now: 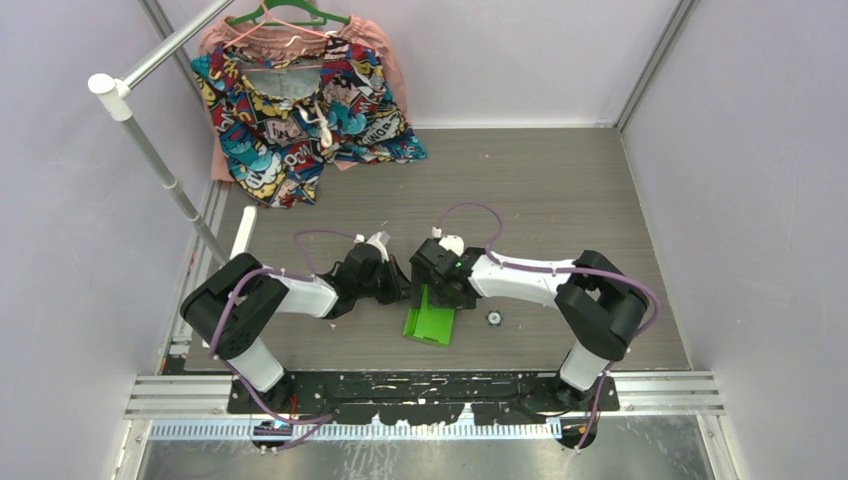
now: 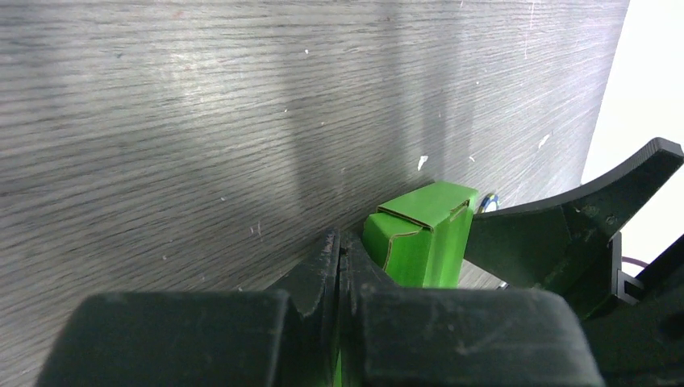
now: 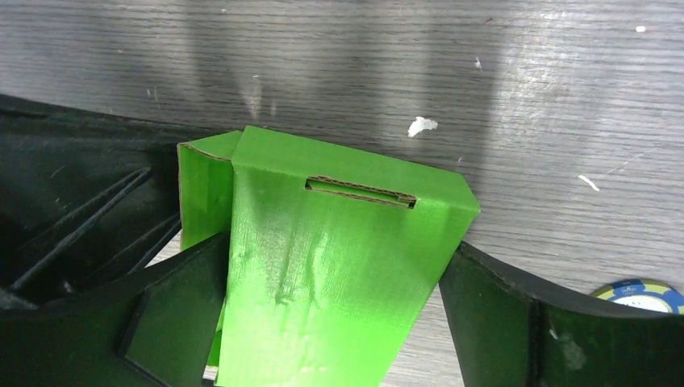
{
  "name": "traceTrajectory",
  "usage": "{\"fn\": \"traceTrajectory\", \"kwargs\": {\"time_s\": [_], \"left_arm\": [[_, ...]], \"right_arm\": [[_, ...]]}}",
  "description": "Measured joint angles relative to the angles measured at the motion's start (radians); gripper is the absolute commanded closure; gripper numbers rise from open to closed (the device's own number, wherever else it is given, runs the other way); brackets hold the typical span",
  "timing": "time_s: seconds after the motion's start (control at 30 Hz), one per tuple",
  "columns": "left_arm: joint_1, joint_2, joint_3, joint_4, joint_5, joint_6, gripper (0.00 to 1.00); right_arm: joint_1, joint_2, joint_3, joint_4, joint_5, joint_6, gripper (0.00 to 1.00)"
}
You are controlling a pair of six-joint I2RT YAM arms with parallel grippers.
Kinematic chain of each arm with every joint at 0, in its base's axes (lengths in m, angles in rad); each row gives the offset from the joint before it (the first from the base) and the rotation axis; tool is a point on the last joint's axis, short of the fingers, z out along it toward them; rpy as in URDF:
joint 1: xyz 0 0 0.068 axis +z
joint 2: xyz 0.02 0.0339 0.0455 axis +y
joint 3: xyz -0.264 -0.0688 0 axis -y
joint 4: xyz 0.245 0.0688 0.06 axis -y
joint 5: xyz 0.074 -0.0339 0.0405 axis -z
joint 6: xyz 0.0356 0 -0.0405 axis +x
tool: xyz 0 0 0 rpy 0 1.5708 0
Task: Fold the paper box
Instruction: Close the paper box at the center of the board.
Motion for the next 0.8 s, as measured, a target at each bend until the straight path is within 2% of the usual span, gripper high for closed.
{"fn": "traceTrajectory", "kwargs": {"time_s": [0.17,0.8], "left_arm": [[0.000,-0.011,-0.011,0.002,-0.018,0.000,1.00],[0.000,-0.011,-0.016,0.014,-0.019,0.000,1.00]], "right_arm": [[-0.018,0.053,0.071,-0.077,-0.047,0.010,0.00],[0.003,0.026,0.050,-0.074,-0.037,0.085,0.00]]}}
